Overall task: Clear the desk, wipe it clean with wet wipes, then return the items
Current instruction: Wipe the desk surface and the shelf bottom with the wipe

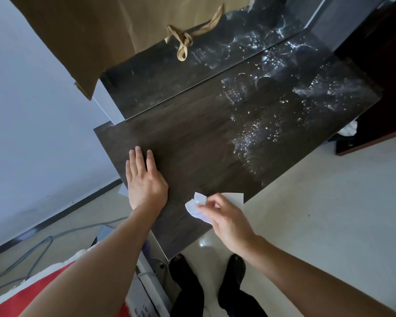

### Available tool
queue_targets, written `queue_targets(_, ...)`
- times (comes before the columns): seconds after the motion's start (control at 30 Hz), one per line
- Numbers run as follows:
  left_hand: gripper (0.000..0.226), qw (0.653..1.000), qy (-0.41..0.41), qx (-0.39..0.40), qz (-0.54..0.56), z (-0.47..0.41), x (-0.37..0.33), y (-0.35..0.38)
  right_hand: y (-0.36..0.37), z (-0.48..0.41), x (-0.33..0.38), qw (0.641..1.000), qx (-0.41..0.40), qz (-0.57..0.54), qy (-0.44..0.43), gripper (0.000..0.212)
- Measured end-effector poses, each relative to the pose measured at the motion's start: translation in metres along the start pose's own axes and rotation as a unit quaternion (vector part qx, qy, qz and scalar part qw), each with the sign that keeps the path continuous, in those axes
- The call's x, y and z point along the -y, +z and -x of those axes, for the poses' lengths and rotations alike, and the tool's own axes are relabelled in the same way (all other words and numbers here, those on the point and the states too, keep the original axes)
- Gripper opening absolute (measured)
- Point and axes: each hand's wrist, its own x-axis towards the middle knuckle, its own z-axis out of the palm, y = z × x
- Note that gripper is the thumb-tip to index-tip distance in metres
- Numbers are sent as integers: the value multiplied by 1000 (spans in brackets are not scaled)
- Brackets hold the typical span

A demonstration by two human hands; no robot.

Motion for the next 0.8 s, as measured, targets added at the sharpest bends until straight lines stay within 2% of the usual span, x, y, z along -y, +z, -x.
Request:
queue_targets(0.1,51,1000,-11,7,-8,-1,-2,0,-16,-37,-36,996,-64,68,10,25)
queue_targets(0.2,52,1000,-23,14,-13,-2,-6,-1,-17,-105,-49,988,-104,36,109,32)
queue_targets(0.27,53,999,-32,7,-18,-2,-7,0,-9,-133,-44,984,-114,32,135,29)
queue_targets(0.3,53,999,-41,2,-17,-2,-9,2,-7,-134,-40,987,-97,28,128,28)
queue_targets(0.4,51,993,-116,-14,-4,-1,-29,9,-14,-105,-50,998,30,50,-31,37)
queue_targets(0.43,50,989,-147,-18,3,-2,-40,12,-28,-99,-64,996,36,56,-56,38)
queue_targets(0.47,50,985,-173,-22,7,-2,-50,15,-45,-105,-79,997,33,54,-47,35)
queue_targets(0.57,55,978,-207,-27,-15,-7,-64,21,-78,-167,-124,995,-53,75,35,25)
queue_targets(0.63,55,975,-219,-27,-30,-9,-63,25,-80,-202,-123,993,-57,81,71,25)
queue_targets(0.7,55,974,-223,-28,-40,-8,-63,25,-64,-195,-104,996,-22,78,23,33)
queue_targets(0.8,57,973,-224,-30,-53,-10,-64,25,-56,-143,-81,987,119,36,-102,28)
